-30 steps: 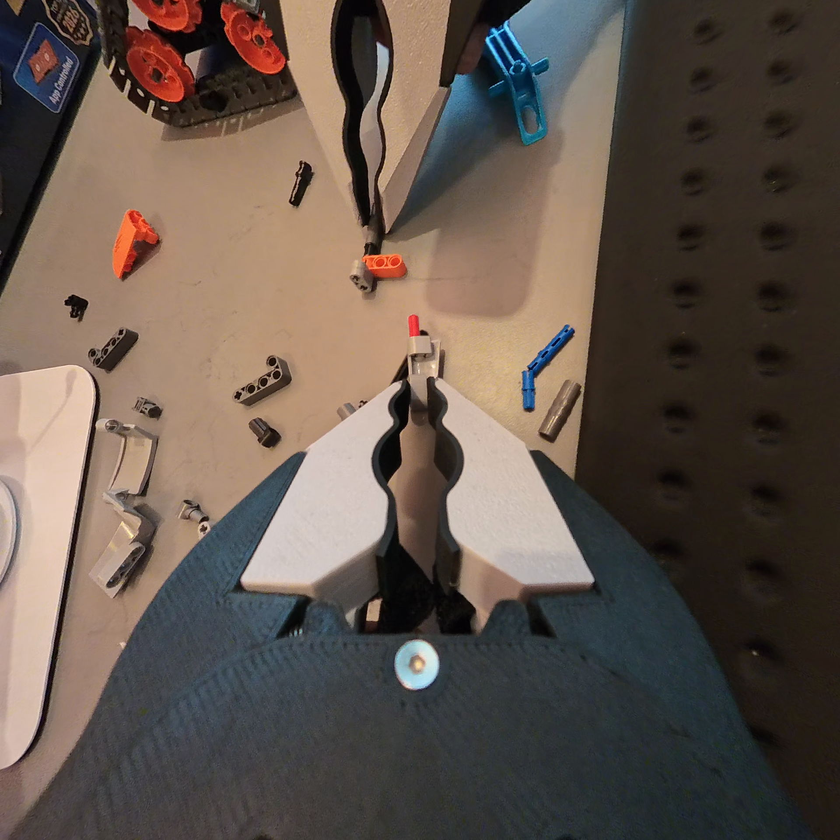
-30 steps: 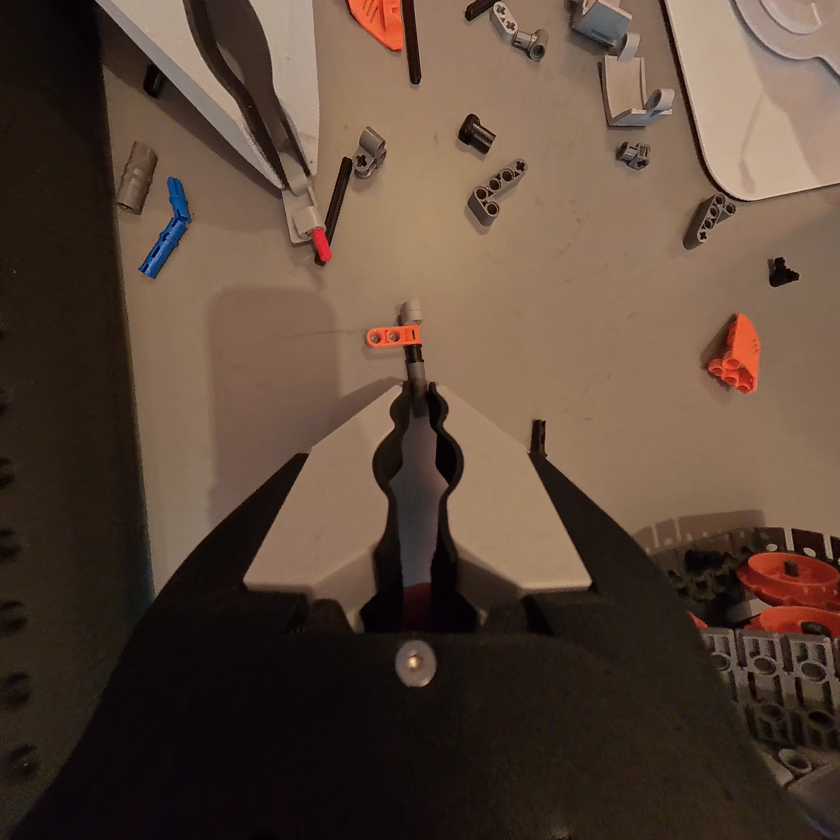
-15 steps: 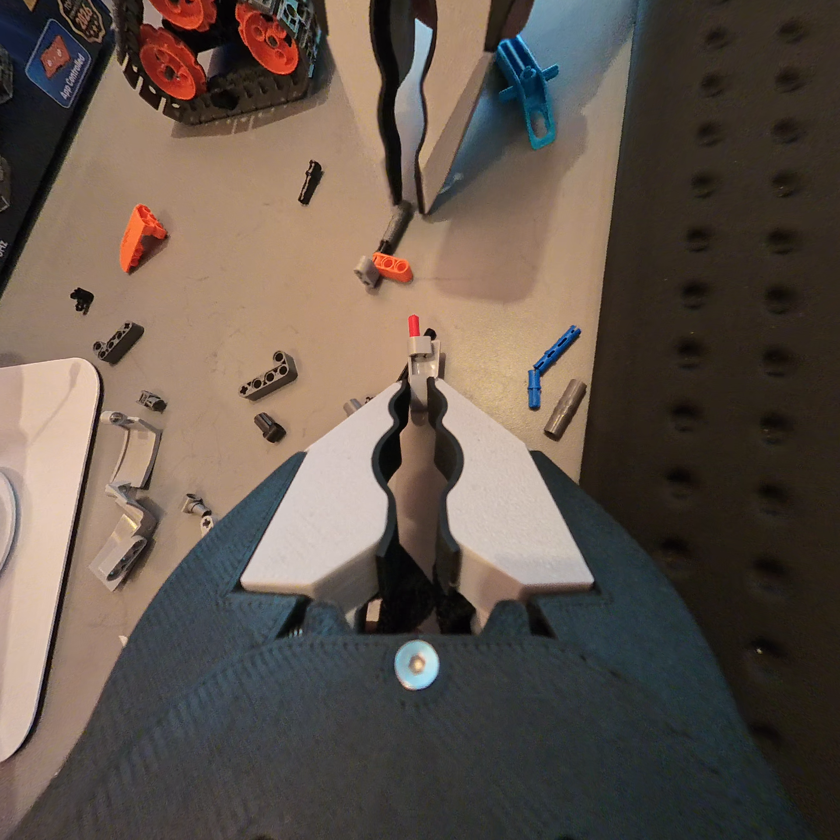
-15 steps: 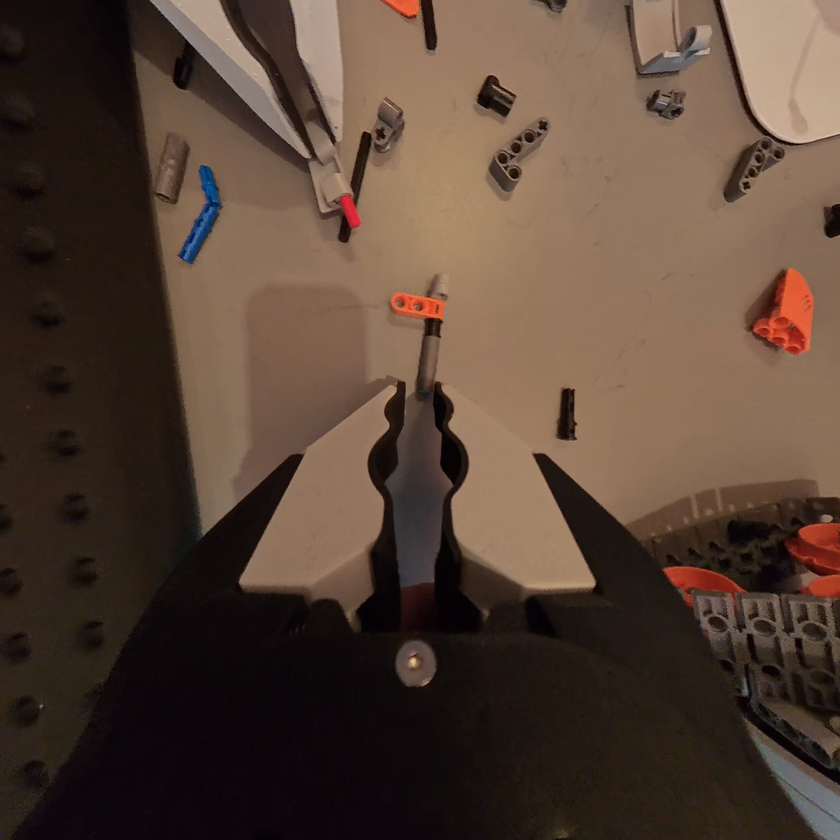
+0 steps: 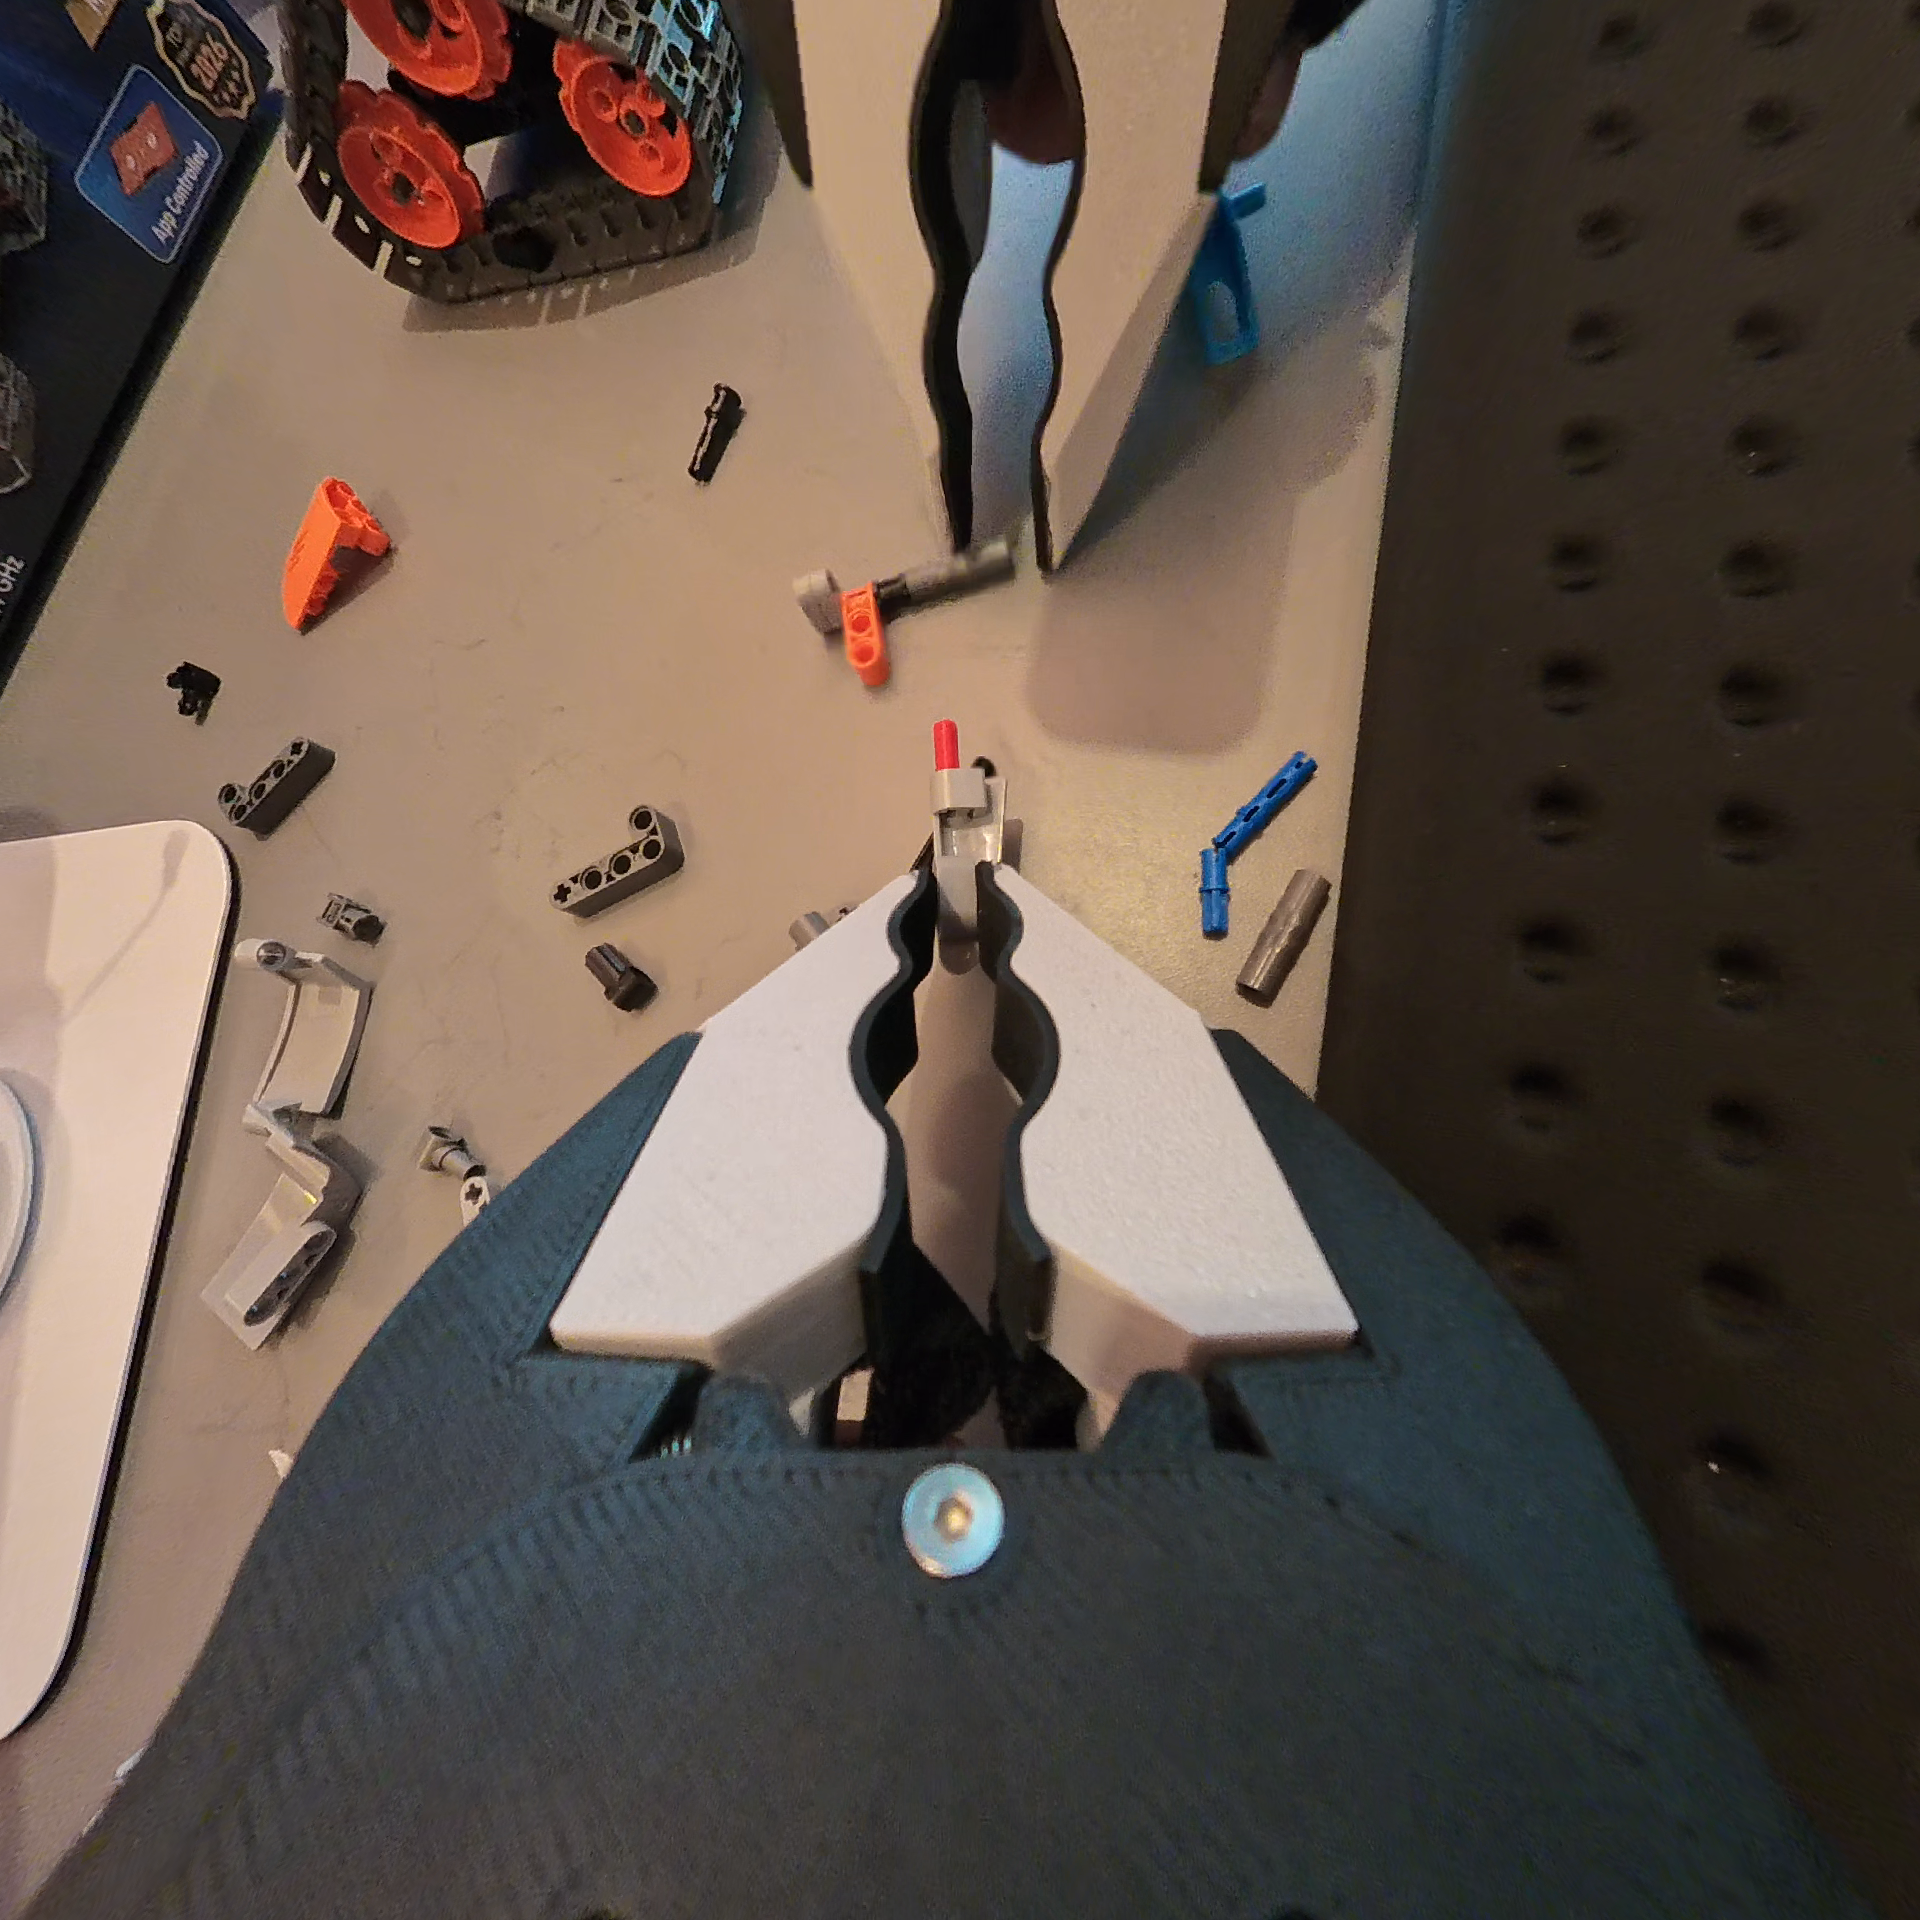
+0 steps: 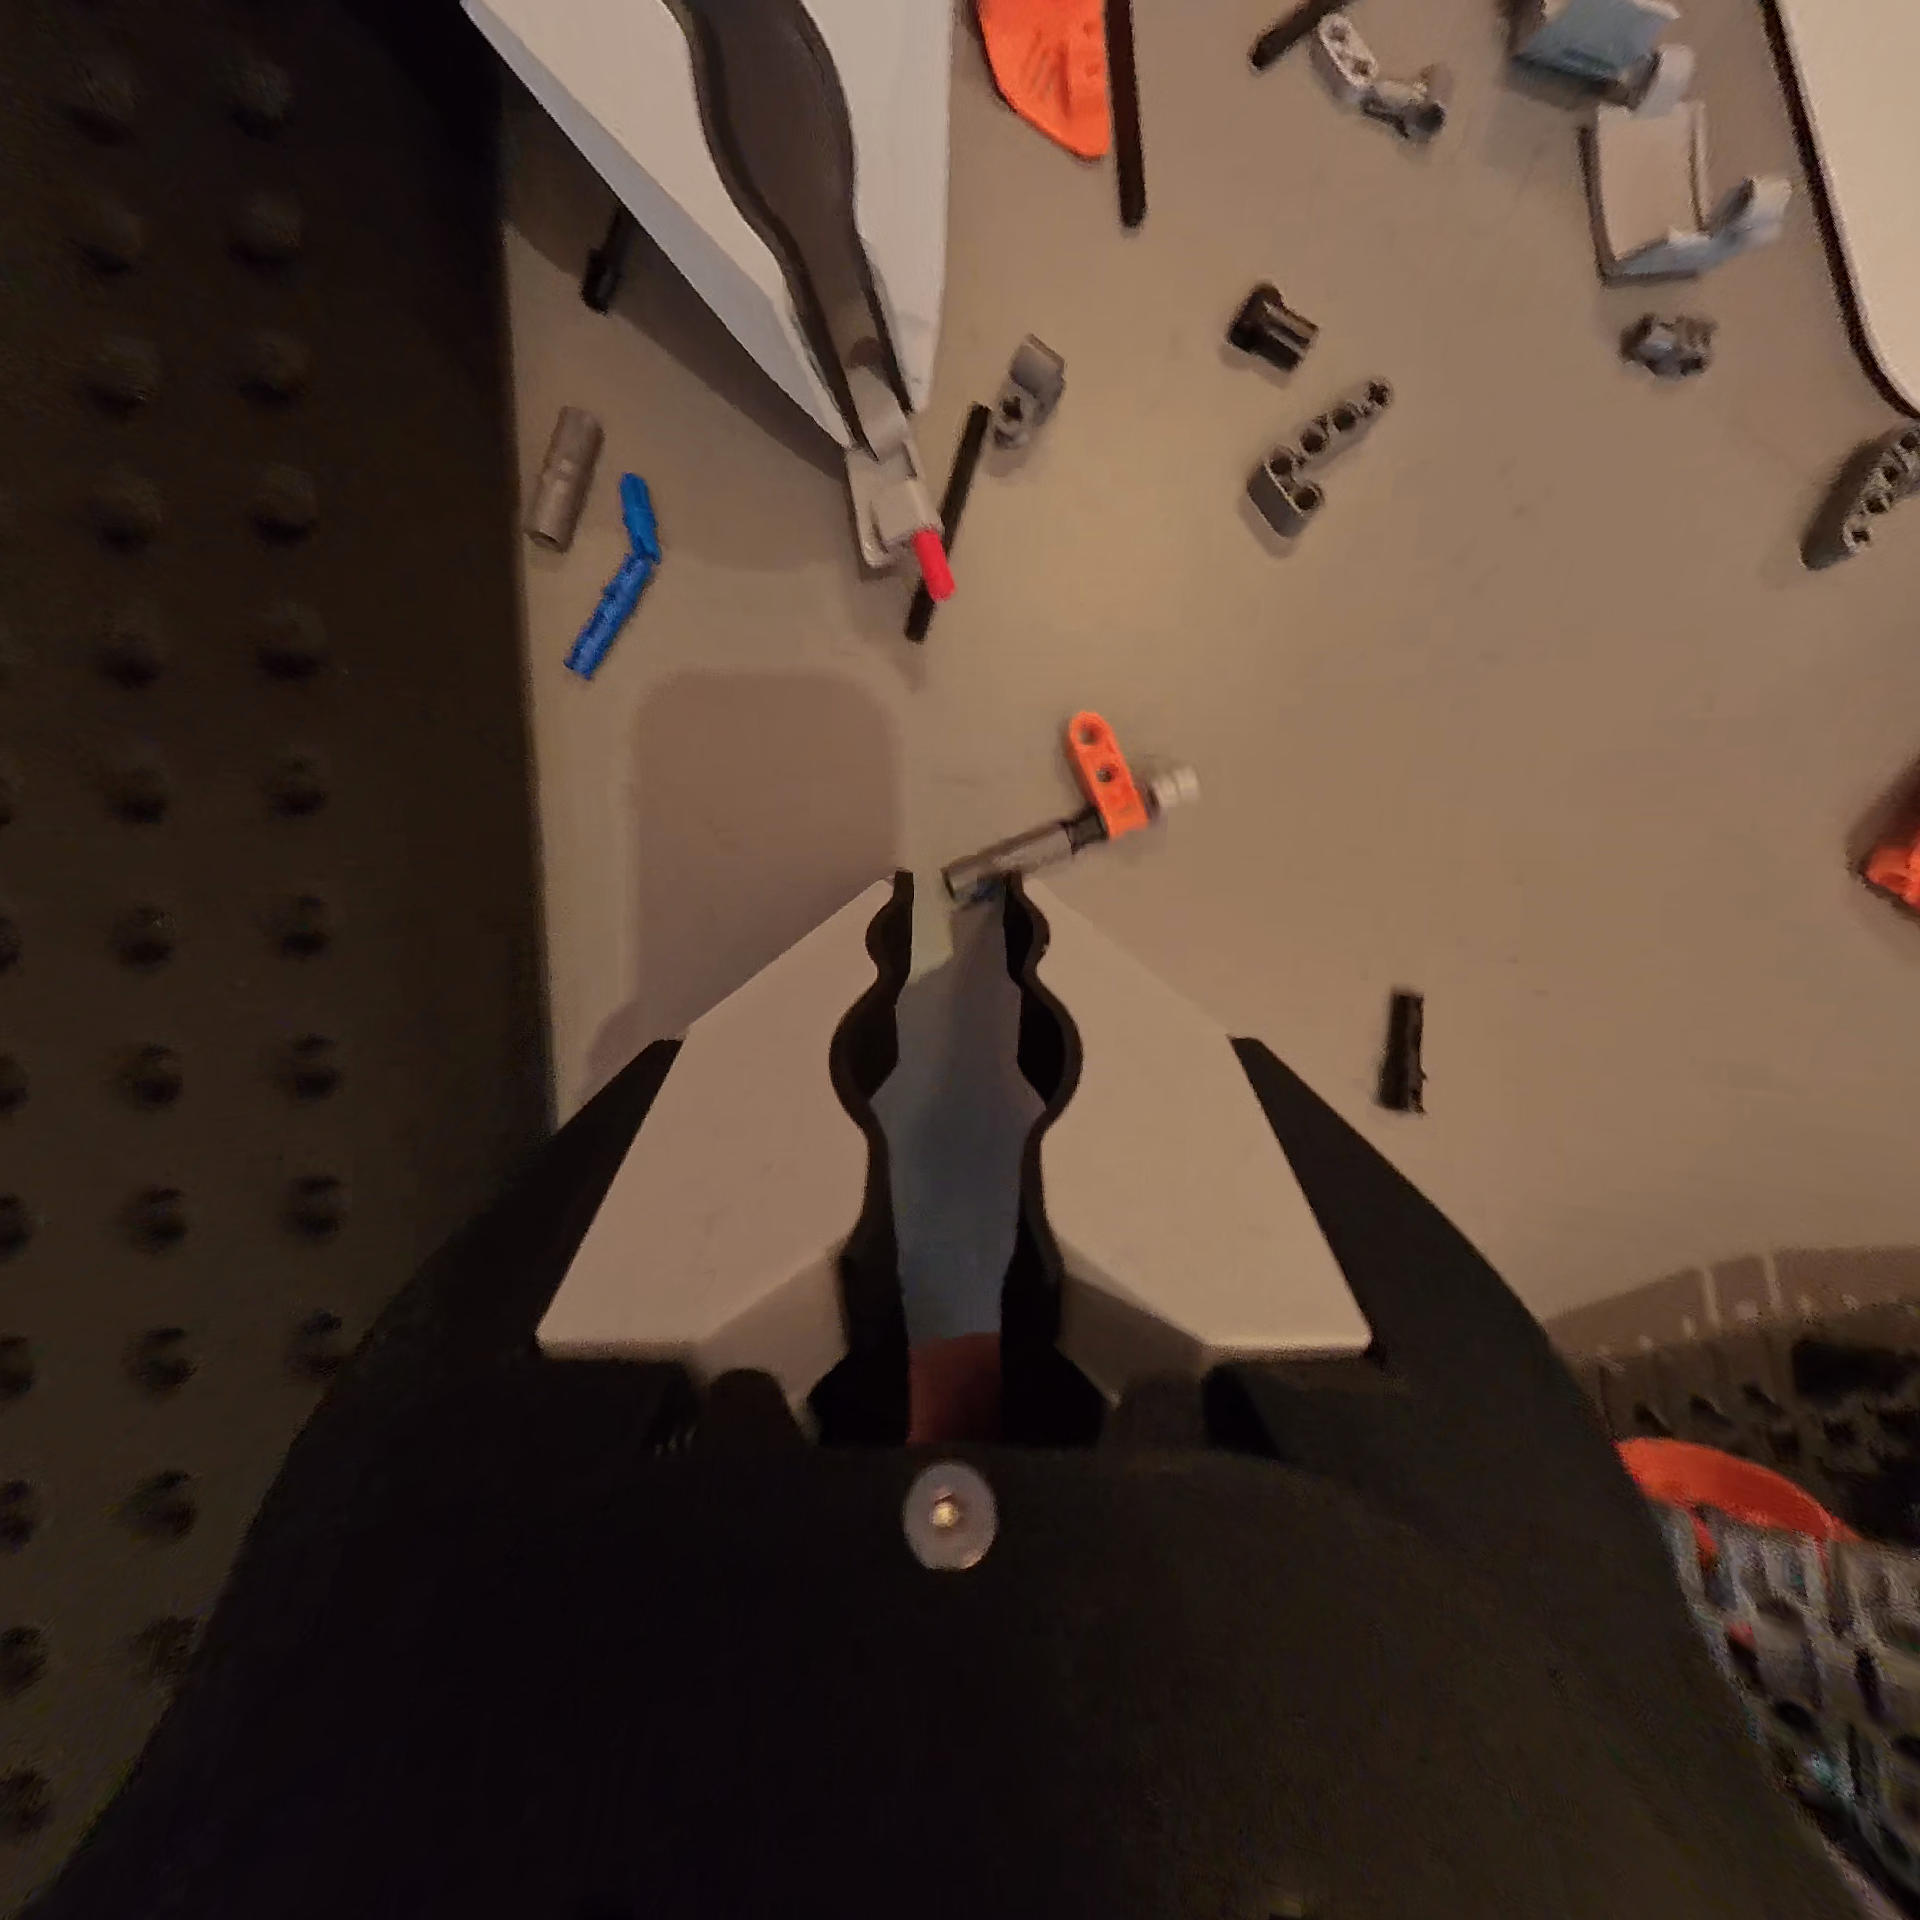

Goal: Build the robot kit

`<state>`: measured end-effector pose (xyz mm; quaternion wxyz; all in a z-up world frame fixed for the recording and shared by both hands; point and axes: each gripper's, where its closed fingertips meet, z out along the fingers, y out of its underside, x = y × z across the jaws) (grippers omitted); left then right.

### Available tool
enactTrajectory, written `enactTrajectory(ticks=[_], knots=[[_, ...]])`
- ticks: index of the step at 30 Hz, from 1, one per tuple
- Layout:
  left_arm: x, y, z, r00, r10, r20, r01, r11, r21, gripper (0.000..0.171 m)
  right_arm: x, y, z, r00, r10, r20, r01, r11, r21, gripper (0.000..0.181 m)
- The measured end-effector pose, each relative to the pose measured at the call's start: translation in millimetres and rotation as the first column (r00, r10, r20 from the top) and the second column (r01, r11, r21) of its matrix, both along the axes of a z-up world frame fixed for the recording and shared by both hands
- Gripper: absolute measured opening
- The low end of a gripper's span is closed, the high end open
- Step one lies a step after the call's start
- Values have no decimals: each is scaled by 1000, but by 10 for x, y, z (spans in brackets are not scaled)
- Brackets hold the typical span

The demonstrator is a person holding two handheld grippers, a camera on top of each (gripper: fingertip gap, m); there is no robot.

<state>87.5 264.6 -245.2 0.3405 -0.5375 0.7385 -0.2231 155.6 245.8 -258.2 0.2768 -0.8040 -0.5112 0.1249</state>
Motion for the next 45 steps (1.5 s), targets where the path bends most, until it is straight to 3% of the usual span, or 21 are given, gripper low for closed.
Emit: enactTrajectory(ticks=[6,12,17,32,39,43,45], knots=[[-21,41,77,999,17,30,-17,1000,-8,7,-280,12,94,996,57,-74,-54,998,39,23],[2,28,126,998,20,53,-19,1000,-21,7,-44,193,322,993,-19,-114,36,988,148,22],[38,34,121,998,25,55,-23,1000,-20,7,123,298,242,997,-55,-56,64,984,167,33],[152,134,162,997,37,69,-38,999,7,7,118,289,109,999,-42,-17,44,988,147,35],[236,108,212,996,34,86,-28,997,-69,7,-59,258,417,998,57,-24,-45,935,351,28],[262,142,238,996,4,93,-13,995,99,6,-150,241,426,997,48,-61,-25,944,329,21],[293,113,248,996,0,91,-9,995,102,7,-176,237,491,993,72,-88,-36,933,359,23]])
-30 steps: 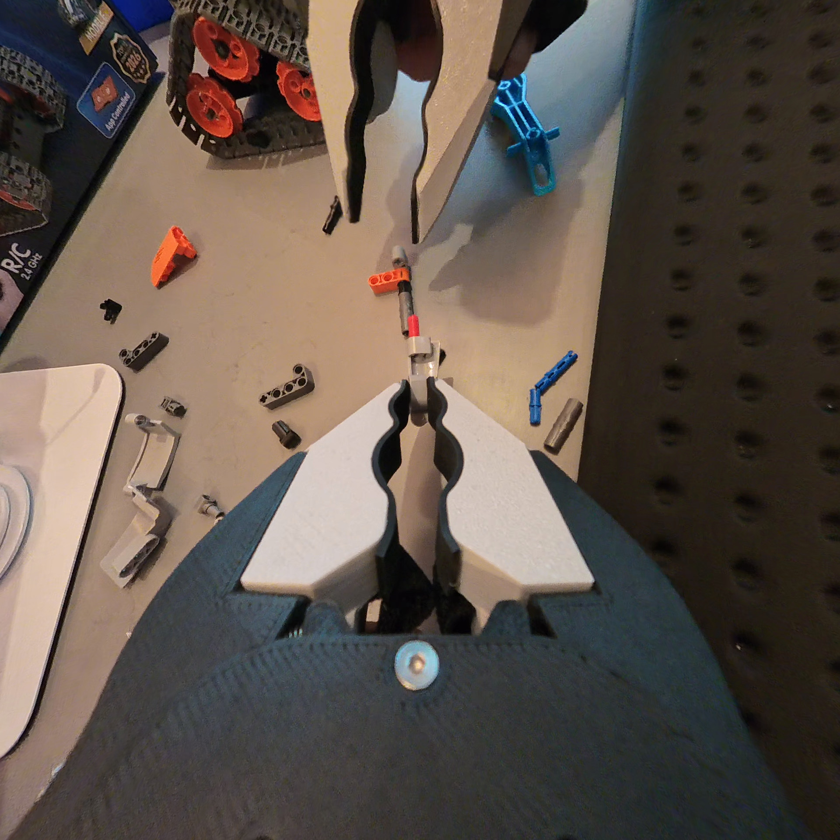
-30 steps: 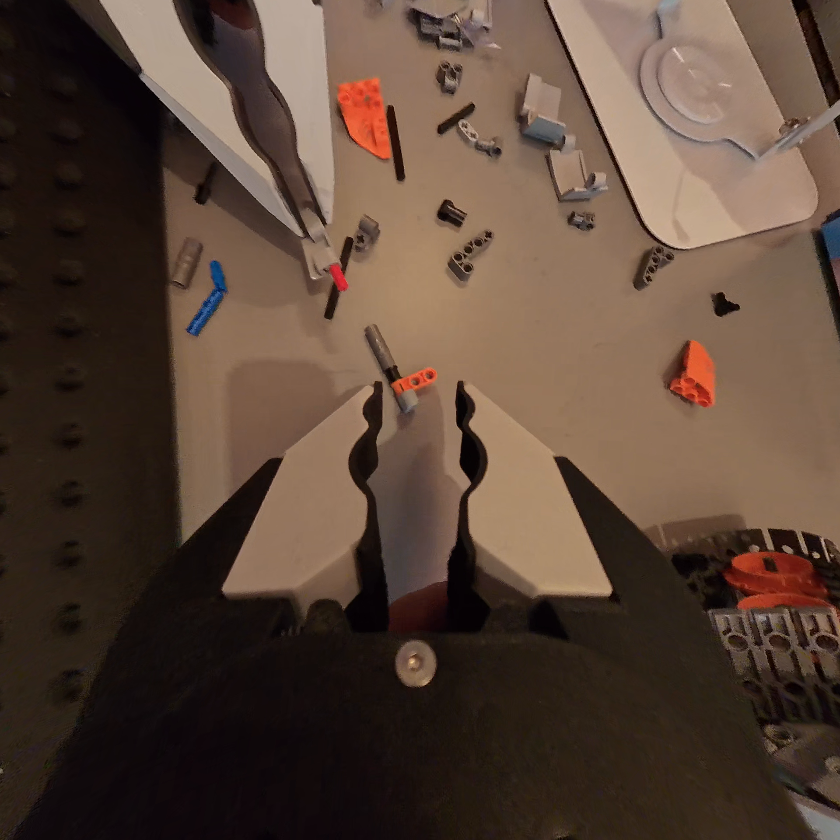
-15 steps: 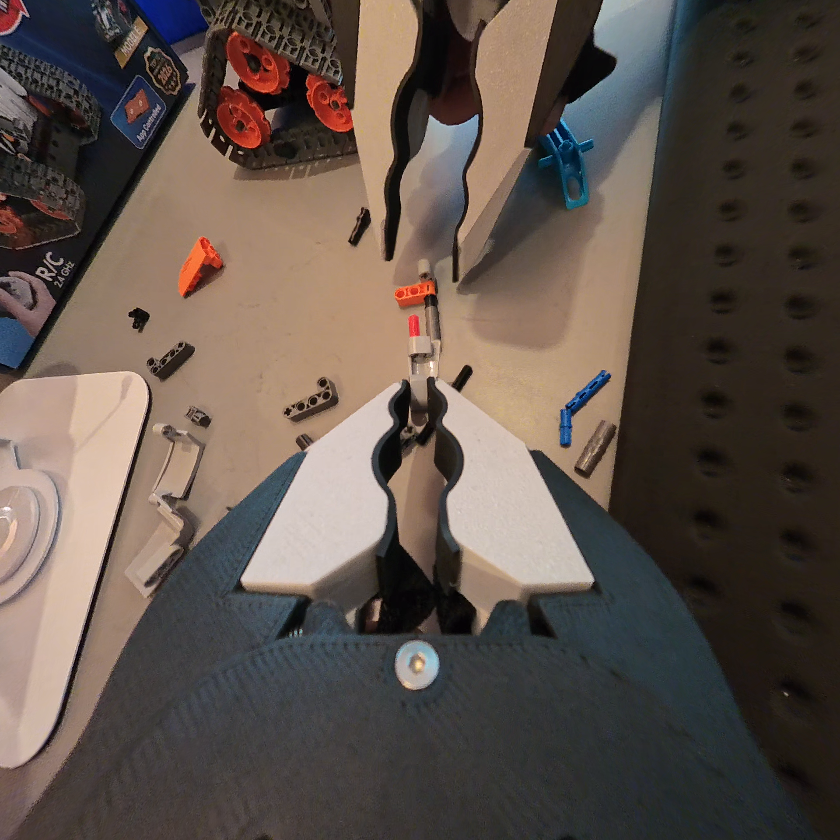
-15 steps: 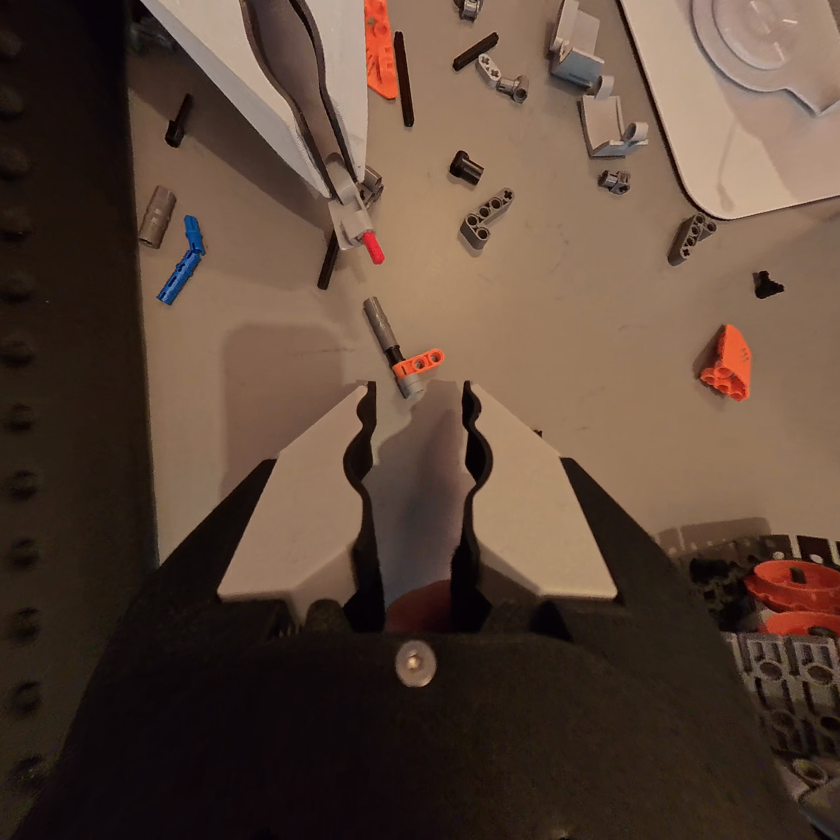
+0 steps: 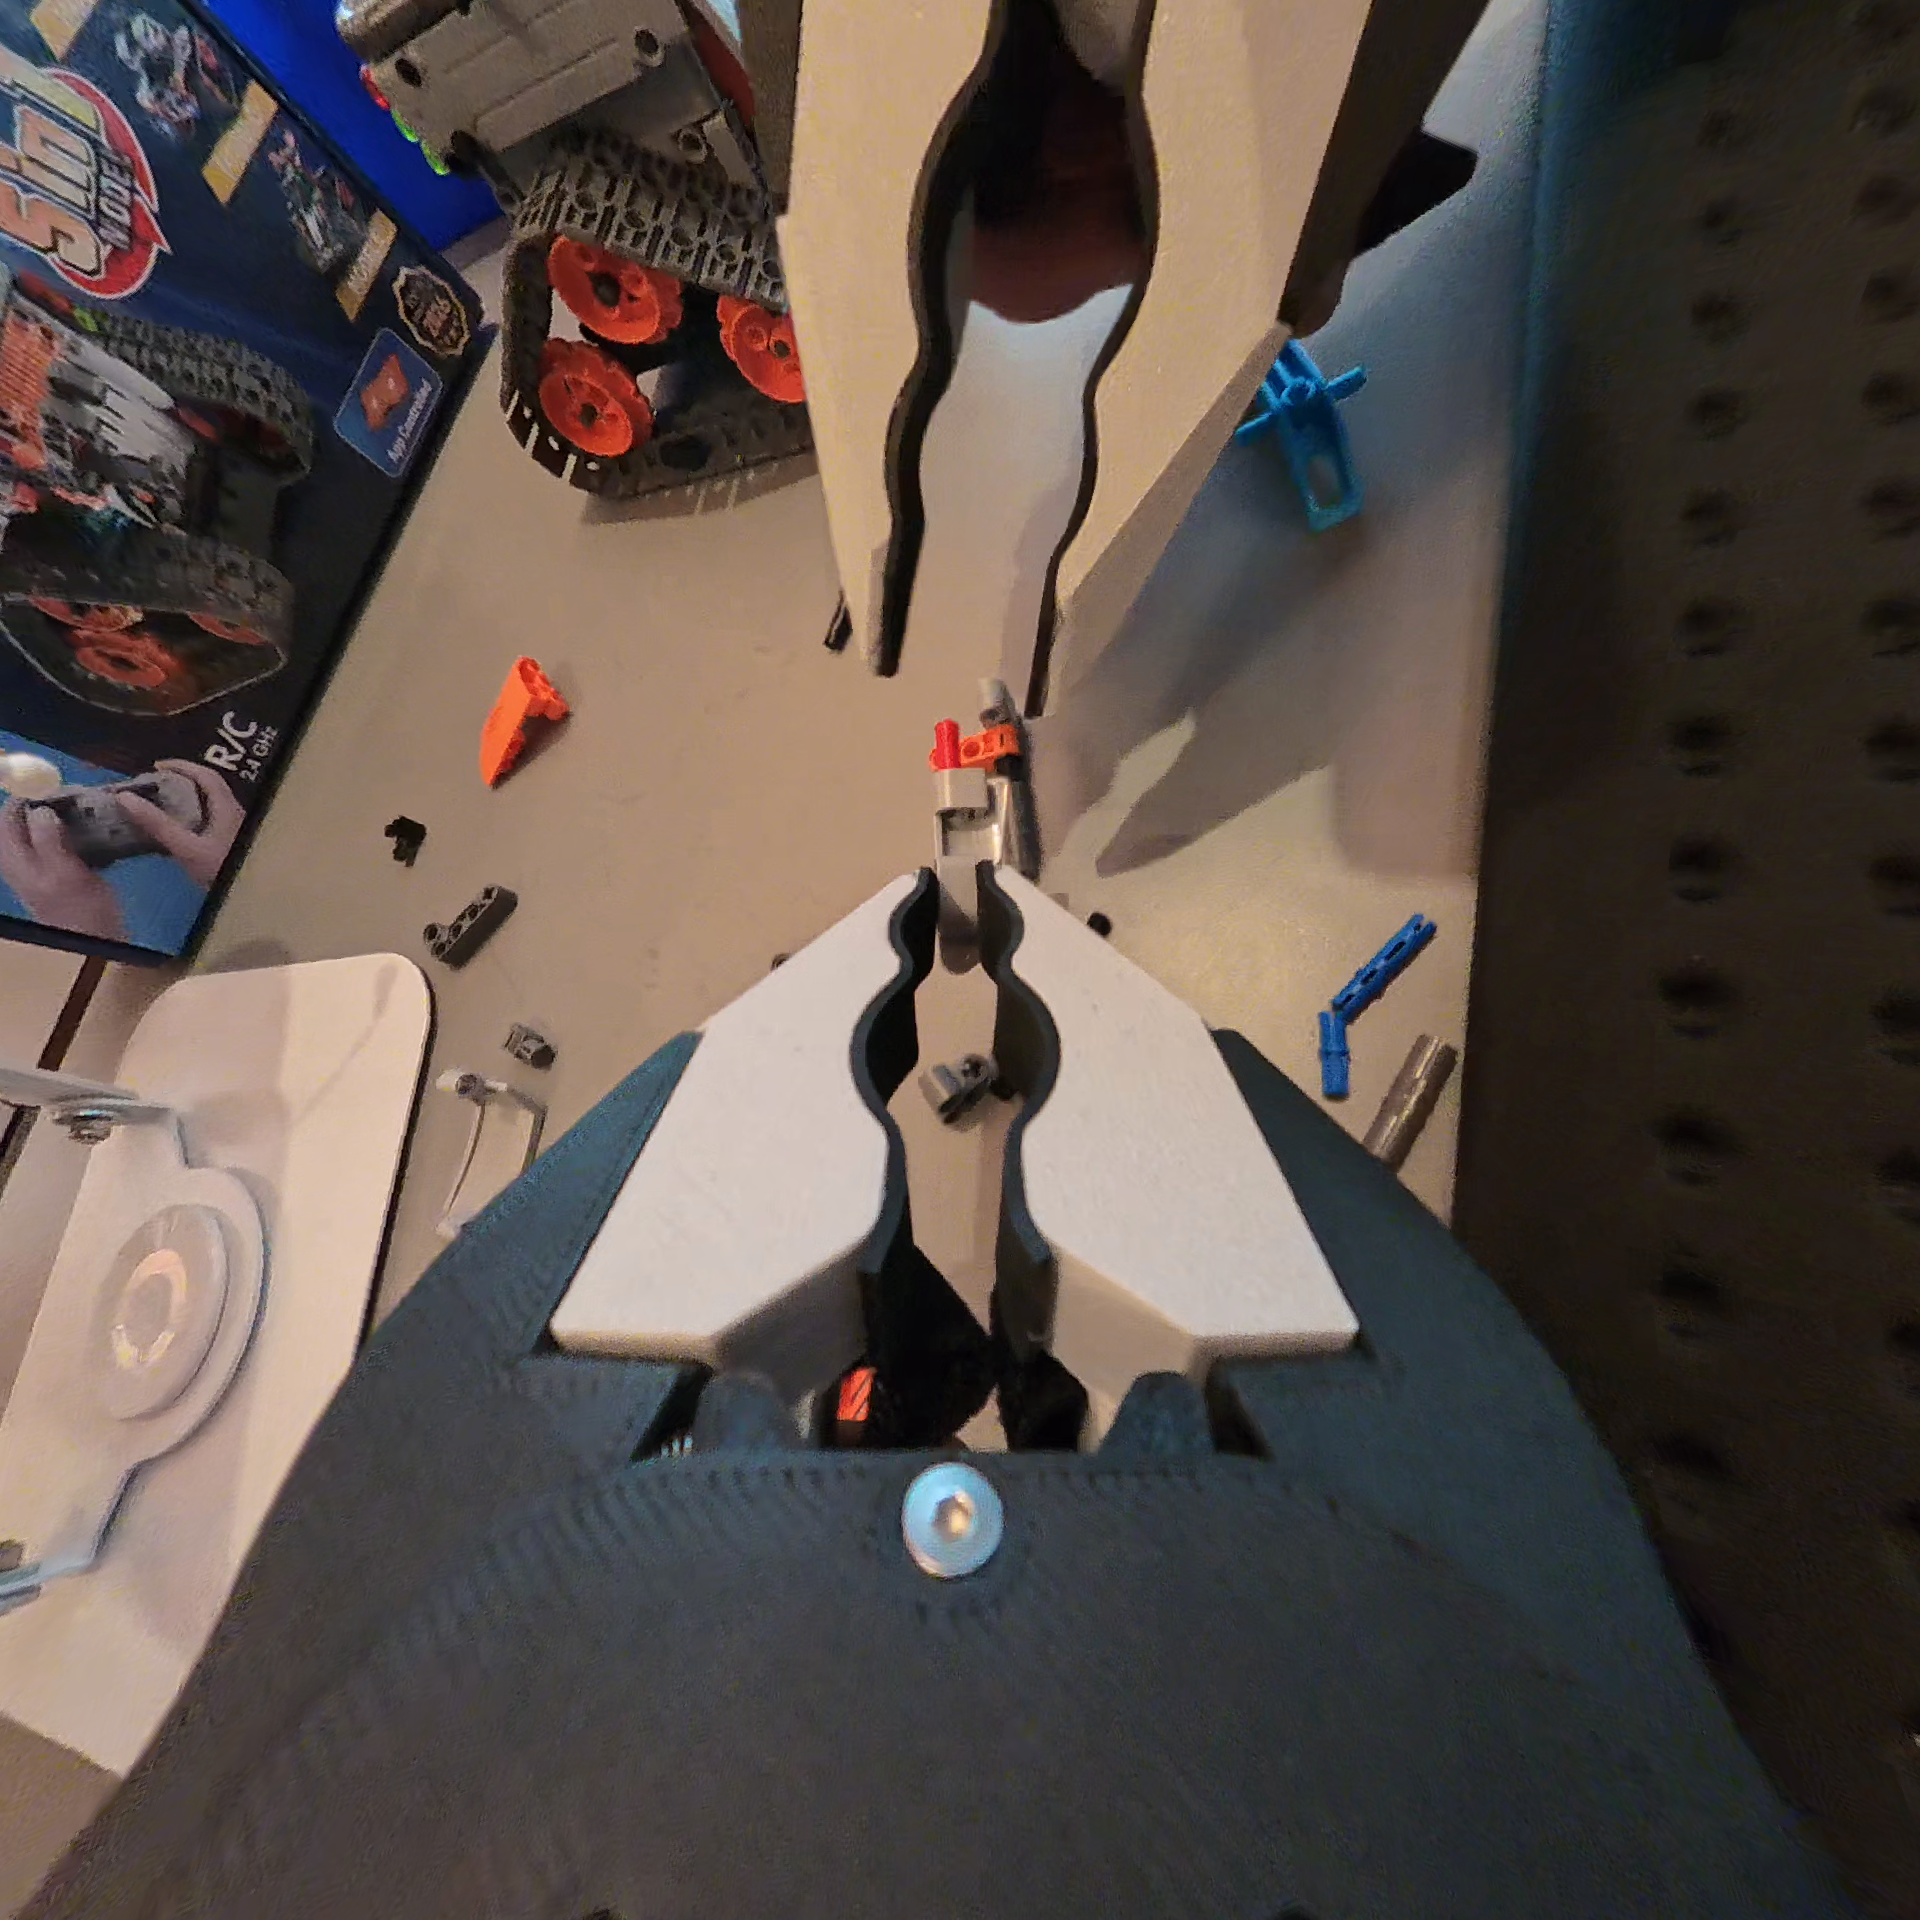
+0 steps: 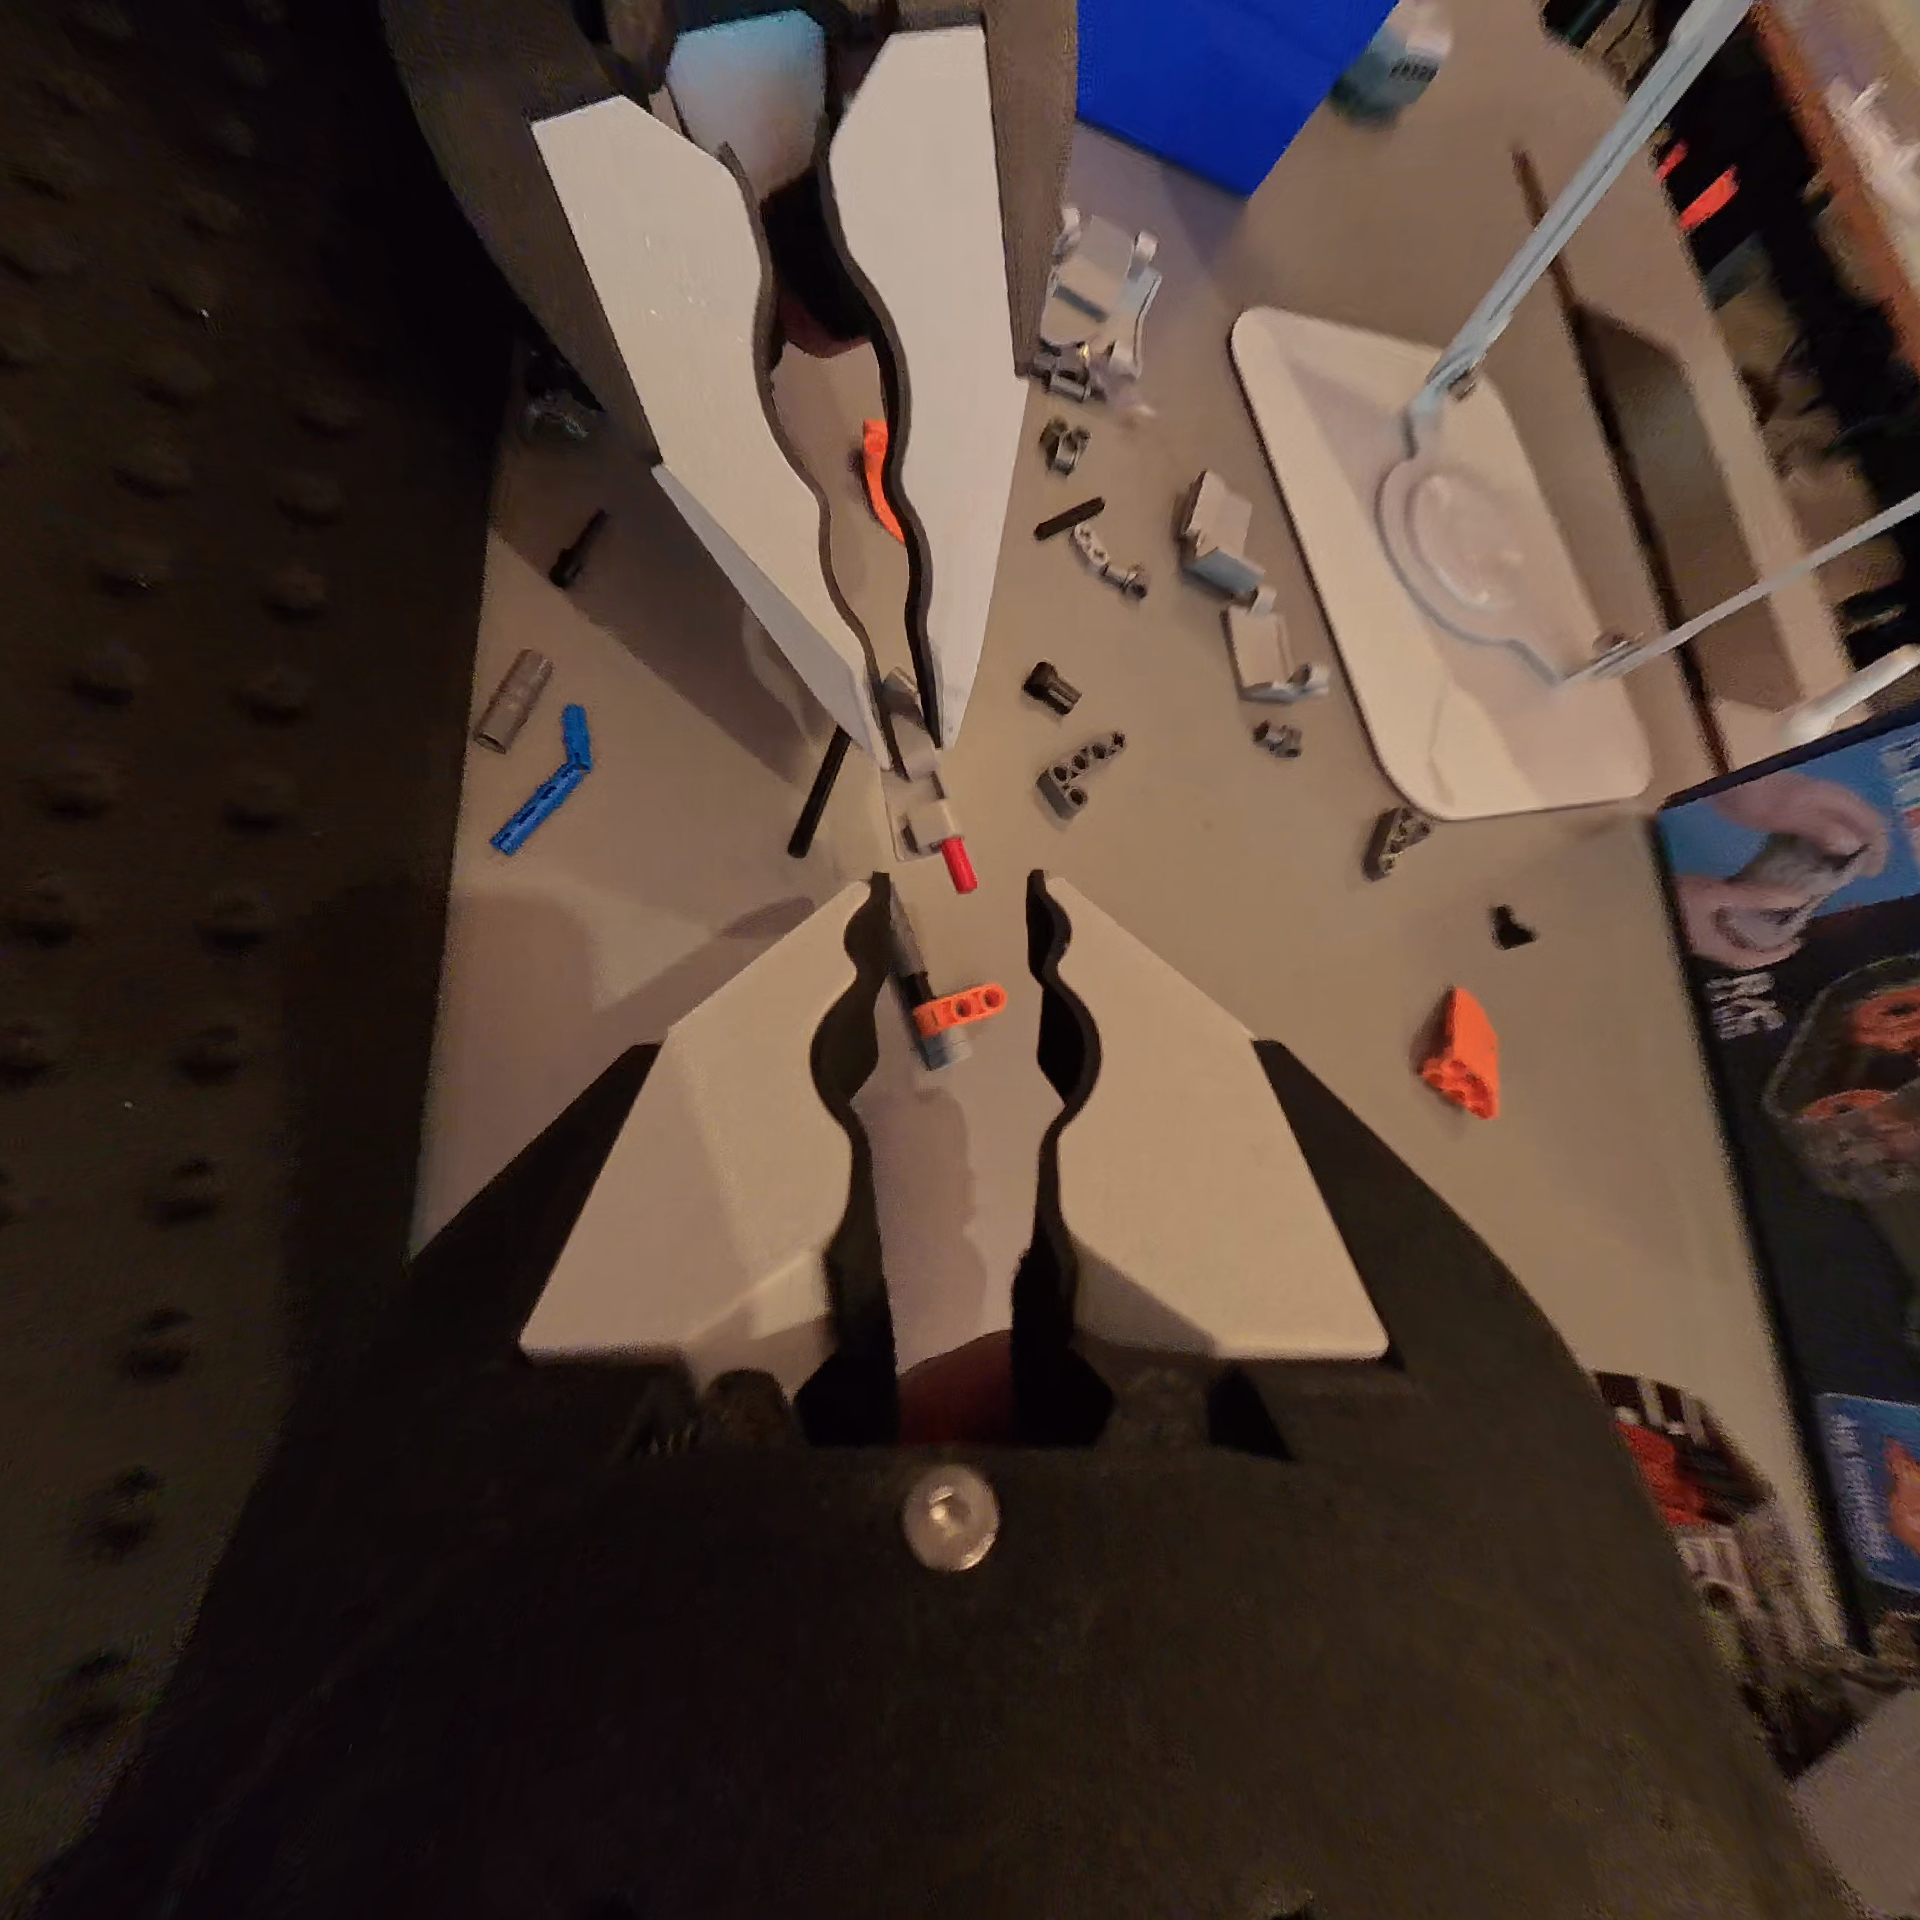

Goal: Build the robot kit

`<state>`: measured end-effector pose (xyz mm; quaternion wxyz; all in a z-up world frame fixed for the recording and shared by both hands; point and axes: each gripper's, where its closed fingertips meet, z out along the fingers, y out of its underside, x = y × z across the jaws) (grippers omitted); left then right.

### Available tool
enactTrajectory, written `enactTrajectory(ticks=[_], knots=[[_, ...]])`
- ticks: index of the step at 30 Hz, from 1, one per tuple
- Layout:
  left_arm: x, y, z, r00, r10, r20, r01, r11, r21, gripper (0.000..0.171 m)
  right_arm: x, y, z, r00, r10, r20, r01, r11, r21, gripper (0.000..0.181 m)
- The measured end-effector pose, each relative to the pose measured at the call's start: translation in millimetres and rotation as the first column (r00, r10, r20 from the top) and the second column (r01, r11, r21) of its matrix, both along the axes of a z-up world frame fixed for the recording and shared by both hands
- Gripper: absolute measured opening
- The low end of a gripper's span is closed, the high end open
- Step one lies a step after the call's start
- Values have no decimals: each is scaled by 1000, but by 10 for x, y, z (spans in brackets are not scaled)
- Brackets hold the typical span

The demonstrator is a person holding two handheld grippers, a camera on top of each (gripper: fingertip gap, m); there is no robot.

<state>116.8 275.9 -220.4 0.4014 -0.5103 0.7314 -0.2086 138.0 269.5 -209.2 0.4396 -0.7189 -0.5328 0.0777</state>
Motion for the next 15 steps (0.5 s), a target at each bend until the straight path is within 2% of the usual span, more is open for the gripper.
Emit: enactTrajectory(ticks=[5,8,9,12,15], knots=[[69,19,156,998,2,59,4,995,-96,7,15,57,98,995,-8,101,-11,982,189,25],[96,45,186,999,-14,50,15,1000,-26,7,21,70,89,996,-18,86,2,983,181,27],[114,43,191,999,-10,47,12,999,-45,7,32,84,110,996,-21,85,3,980,201,28],[160,66,231,998,27,64,-12,975,-220,7,61,121,200,992,-33,120,-6,951,309,30],[172,79,310,994,23,108,5,968,-251,6,120,180,198,982,-83,172,16,933,360,31]])
